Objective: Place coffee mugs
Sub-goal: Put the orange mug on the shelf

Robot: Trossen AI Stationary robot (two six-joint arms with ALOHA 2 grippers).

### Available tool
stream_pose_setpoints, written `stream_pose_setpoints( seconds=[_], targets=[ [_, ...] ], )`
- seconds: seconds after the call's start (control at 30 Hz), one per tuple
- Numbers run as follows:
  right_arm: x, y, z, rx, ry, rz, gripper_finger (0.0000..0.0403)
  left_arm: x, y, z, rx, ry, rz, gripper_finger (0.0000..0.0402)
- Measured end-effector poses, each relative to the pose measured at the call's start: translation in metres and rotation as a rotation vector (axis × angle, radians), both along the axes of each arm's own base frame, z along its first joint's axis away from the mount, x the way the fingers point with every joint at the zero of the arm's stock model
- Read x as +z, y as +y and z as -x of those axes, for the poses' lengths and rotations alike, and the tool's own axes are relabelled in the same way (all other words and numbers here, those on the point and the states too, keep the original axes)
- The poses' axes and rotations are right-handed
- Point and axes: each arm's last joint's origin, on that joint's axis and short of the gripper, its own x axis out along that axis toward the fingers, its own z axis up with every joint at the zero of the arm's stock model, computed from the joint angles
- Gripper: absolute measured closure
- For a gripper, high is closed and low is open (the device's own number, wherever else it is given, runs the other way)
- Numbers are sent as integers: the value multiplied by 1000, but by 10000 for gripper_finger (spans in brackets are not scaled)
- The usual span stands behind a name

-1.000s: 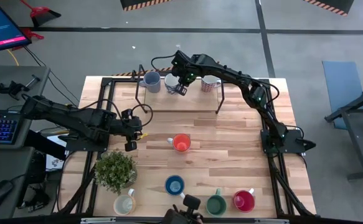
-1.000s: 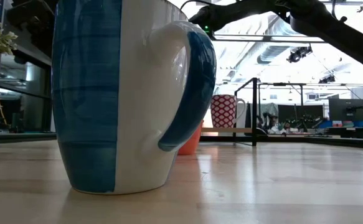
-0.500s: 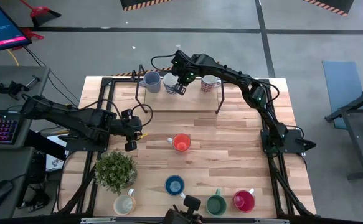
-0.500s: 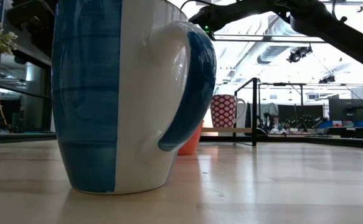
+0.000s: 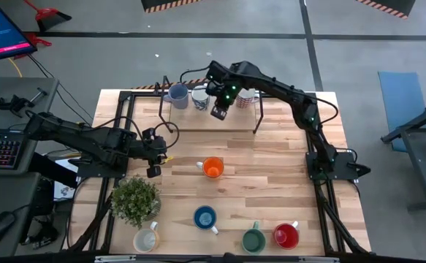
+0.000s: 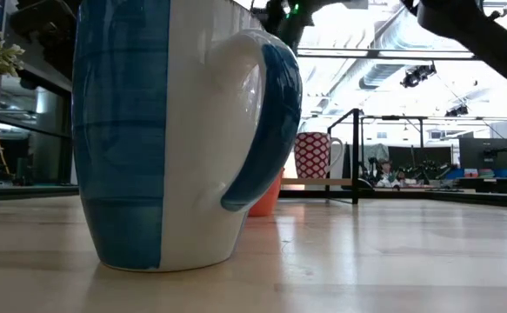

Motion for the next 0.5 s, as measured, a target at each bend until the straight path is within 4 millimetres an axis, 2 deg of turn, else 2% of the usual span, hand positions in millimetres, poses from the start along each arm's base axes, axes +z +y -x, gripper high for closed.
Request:
stream_pose_setpoints(
  seconds=[0.17, 0.5],
  targets=[
    [20, 29, 12, 93, 43, -7, 401, 0, 0, 0, 18, -4, 12, 303],
    [39, 80, 22, 223, 95, 36, 401, 0, 0, 0, 18, -6, 12, 303]
  ],
)
